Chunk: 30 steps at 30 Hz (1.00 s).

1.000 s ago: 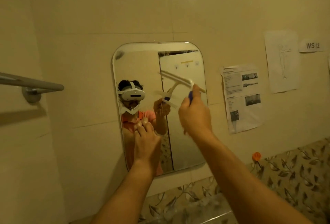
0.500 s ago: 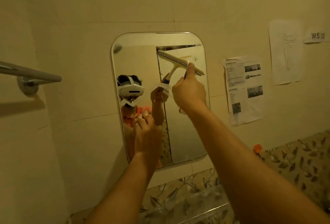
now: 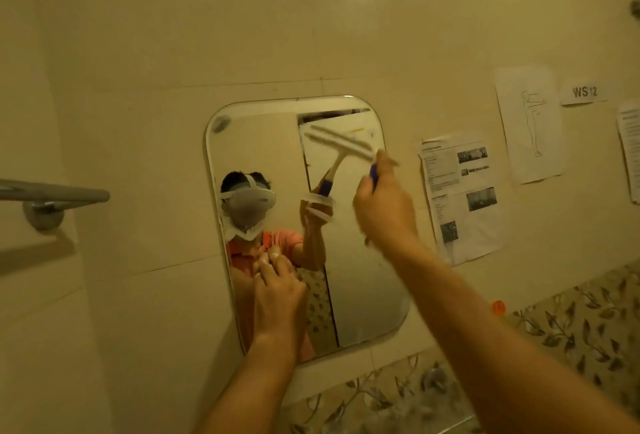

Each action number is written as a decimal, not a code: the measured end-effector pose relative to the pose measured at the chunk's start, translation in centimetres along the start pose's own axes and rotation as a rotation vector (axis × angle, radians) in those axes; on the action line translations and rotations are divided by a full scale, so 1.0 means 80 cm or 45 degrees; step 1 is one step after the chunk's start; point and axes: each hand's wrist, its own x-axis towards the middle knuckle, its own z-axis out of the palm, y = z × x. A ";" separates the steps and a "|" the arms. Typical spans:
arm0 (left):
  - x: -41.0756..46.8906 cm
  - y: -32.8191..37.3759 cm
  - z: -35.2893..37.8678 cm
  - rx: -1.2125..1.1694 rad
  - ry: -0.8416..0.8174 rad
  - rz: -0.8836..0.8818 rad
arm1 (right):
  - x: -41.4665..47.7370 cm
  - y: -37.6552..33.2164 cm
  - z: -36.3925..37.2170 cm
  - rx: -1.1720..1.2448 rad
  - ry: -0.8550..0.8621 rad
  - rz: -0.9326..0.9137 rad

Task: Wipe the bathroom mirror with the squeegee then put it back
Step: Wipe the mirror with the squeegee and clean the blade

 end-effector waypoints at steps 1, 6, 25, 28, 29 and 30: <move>0.000 0.000 -0.003 0.015 -0.034 0.005 | 0.024 -0.011 -0.009 -0.018 0.028 -0.014; -0.001 -0.002 0.000 -0.002 -0.062 -0.021 | 0.090 -0.050 -0.030 -0.121 0.035 -0.033; 0.004 -0.003 0.005 -0.051 -0.086 -0.012 | -0.041 0.017 0.030 -0.197 -0.157 0.070; 0.010 -0.003 0.017 -0.014 -0.086 0.001 | -0.080 0.039 0.050 -0.255 -0.163 0.065; 0.011 -0.002 0.021 -0.029 -0.096 -0.005 | -0.087 0.044 0.055 -0.256 -0.171 0.078; 0.011 -0.002 0.024 -0.038 -0.083 -0.013 | -0.091 0.047 0.058 -0.251 -0.180 0.091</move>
